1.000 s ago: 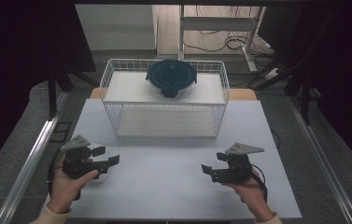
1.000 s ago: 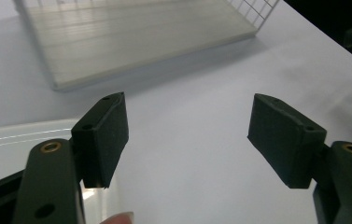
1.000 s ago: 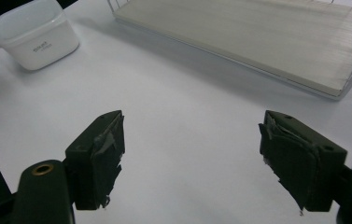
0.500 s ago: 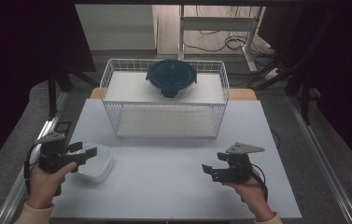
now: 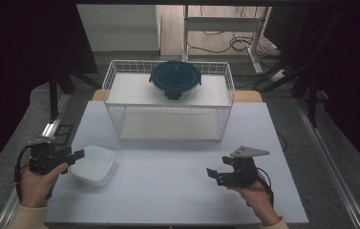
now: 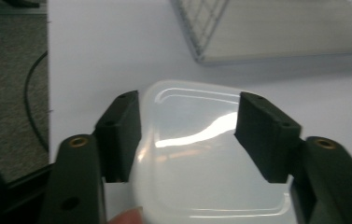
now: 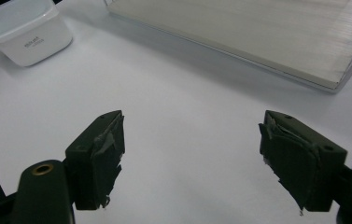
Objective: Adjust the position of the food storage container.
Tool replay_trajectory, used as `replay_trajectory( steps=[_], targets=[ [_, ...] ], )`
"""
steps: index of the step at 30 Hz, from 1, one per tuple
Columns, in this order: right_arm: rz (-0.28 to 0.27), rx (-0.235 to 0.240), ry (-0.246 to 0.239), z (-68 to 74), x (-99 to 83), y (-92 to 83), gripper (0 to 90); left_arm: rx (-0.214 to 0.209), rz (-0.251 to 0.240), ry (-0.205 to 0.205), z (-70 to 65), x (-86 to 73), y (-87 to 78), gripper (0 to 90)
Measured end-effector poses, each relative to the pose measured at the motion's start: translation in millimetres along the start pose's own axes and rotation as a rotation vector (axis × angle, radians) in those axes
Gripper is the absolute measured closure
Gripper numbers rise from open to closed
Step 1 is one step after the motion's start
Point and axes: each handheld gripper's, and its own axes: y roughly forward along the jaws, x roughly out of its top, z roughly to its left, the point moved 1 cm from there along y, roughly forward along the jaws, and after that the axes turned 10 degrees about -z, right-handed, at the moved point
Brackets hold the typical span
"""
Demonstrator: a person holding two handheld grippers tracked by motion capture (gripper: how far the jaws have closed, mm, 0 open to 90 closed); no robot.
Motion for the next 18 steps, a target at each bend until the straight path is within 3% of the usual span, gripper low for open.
replay_trajectory(
  steps=[4, 10, 18],
  targets=[
    [0.003, 0.0, 0.004, -0.1, -0.5, 0.6, 22.0, 0.015, 0.014, -0.009, 13.9, -4.0, 3.9, 57.6],
    [0.005, -0.004, 0.011, -0.8, -0.8, 1.7, 22.0, 0.031, 0.048, 0.017, 25.0, -3.8, 8.6, 75.5],
    [0.004, -0.014, 0.025, -0.4, -0.7, 2.2, 22.0, 0.043, 0.14, 0.025, 35.7, -12.6, 30.3, 87.6]
  ],
)
